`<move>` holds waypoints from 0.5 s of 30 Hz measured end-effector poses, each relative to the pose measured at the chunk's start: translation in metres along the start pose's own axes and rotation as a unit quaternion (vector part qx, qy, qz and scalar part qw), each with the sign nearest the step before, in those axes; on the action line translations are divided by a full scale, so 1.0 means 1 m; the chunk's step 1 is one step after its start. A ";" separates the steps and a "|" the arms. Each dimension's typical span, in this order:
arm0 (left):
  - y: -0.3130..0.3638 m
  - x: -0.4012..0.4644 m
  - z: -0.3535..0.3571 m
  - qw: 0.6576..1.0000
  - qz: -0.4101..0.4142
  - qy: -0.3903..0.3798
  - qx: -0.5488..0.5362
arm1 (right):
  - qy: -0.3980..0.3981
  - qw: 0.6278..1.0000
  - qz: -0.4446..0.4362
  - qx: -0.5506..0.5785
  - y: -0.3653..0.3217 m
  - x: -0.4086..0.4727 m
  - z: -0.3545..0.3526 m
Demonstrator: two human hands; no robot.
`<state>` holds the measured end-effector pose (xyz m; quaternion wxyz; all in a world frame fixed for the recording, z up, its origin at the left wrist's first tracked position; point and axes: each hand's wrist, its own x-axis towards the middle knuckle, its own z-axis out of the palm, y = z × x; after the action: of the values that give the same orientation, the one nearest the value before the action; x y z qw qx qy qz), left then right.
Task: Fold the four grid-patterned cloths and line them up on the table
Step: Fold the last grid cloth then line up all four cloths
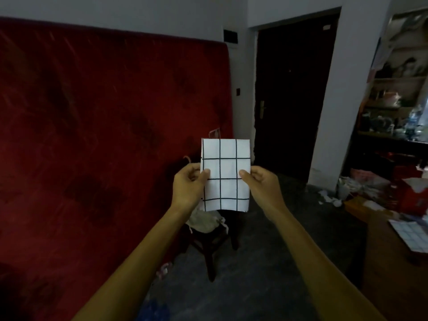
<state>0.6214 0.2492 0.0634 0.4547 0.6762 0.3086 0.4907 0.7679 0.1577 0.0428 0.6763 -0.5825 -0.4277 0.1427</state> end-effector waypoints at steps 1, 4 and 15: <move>-0.003 0.016 0.005 1.000 0.000 0.000 -0.005 | 0.003 1.000 -0.004 -0.010 0.003 0.014 0.000; -0.008 0.063 0.021 1.000 0.009 -0.020 -0.017 | 0.013 0.999 -0.022 -0.047 0.013 0.061 -0.003; -0.025 0.254 0.070 0.991 0.086 -0.086 -0.061 | 0.042 0.987 -0.096 -0.125 0.017 0.240 0.001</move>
<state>0.7717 0.4563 0.1299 0.4761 0.7112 0.1788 0.4854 0.9154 0.3292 0.1261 0.6260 -0.6244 -0.4671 -0.0022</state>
